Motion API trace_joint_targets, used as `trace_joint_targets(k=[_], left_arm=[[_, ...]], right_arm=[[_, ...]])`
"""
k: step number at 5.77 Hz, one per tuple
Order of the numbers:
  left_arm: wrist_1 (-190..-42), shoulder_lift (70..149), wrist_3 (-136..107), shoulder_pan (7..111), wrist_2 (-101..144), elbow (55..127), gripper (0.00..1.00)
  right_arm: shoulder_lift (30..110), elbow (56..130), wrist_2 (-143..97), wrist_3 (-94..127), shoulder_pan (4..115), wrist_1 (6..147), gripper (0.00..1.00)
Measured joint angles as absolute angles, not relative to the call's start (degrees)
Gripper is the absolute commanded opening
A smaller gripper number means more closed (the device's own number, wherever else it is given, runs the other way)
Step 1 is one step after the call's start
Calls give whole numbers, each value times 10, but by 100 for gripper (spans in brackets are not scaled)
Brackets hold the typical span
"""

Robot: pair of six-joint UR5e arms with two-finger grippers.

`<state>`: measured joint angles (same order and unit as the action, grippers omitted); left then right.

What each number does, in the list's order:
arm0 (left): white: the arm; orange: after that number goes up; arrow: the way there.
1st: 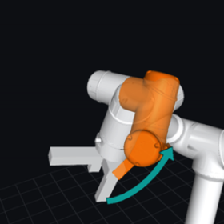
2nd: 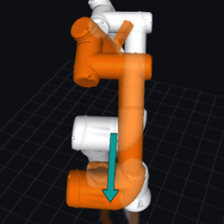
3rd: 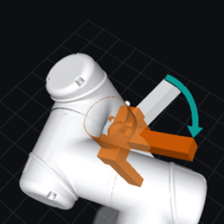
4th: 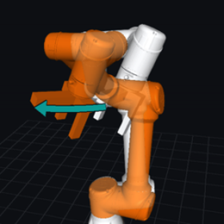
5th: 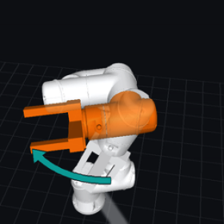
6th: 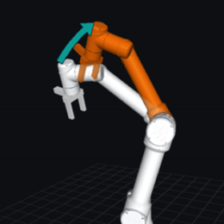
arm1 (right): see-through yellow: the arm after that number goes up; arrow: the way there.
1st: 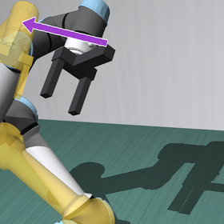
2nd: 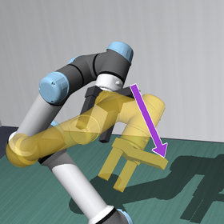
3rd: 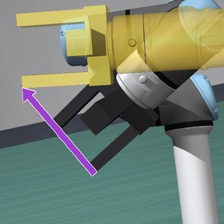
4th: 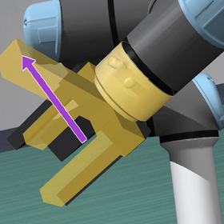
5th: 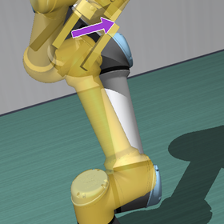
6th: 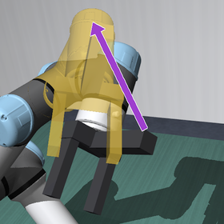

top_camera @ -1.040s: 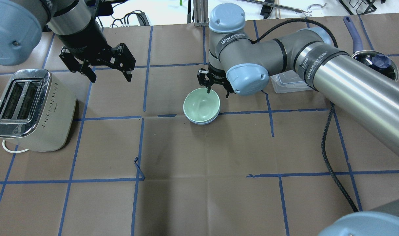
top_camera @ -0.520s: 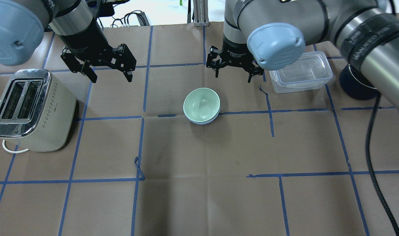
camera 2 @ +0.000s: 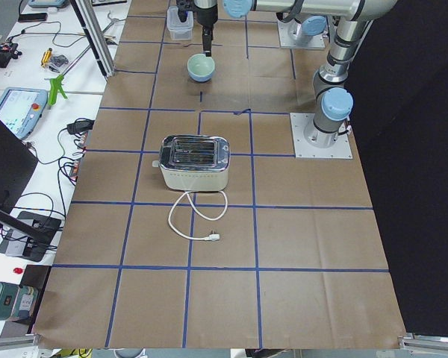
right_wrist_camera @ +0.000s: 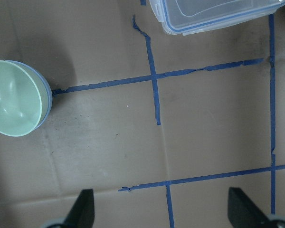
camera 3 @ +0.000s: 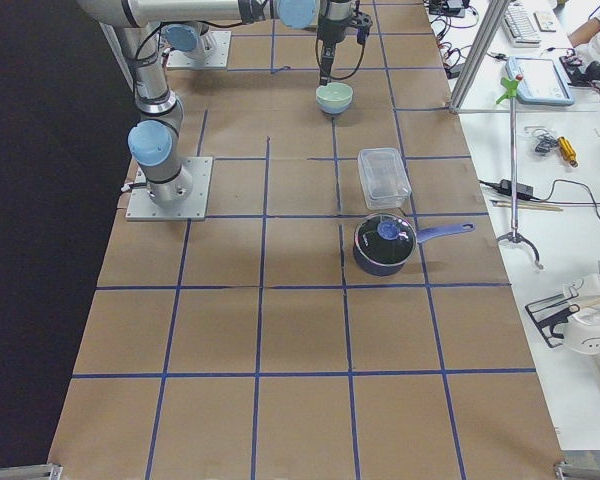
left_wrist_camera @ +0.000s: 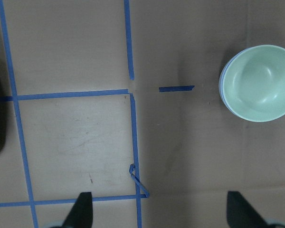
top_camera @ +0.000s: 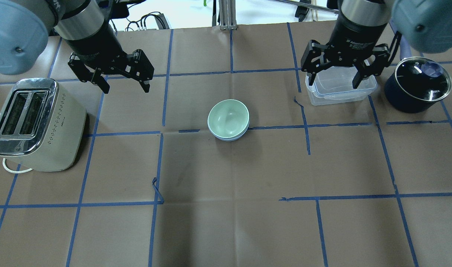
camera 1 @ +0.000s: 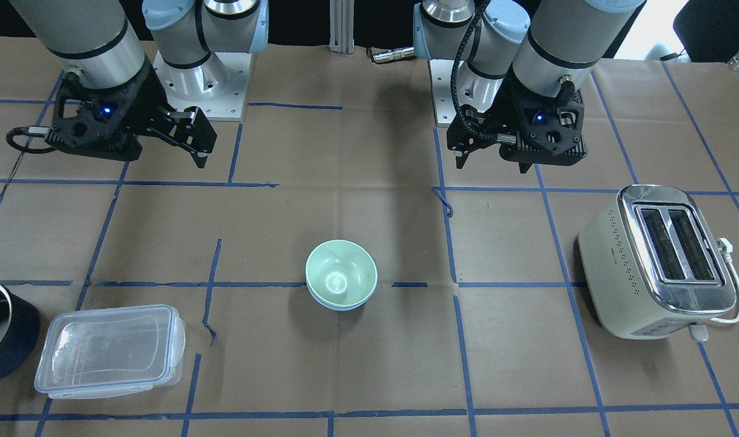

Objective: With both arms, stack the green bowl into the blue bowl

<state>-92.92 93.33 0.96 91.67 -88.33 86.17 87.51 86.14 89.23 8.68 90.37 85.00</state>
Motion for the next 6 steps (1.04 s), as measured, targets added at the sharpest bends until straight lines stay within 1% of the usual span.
trace_joint_targets(k=[2, 6], left_arm=[[-929, 933, 10, 917, -883, 862, 99], [-927, 931, 10, 917, -883, 863, 99]], right_arm=[[884, 861, 892, 100, 905, 846, 100], [878, 862, 893, 107, 922, 855, 100]])
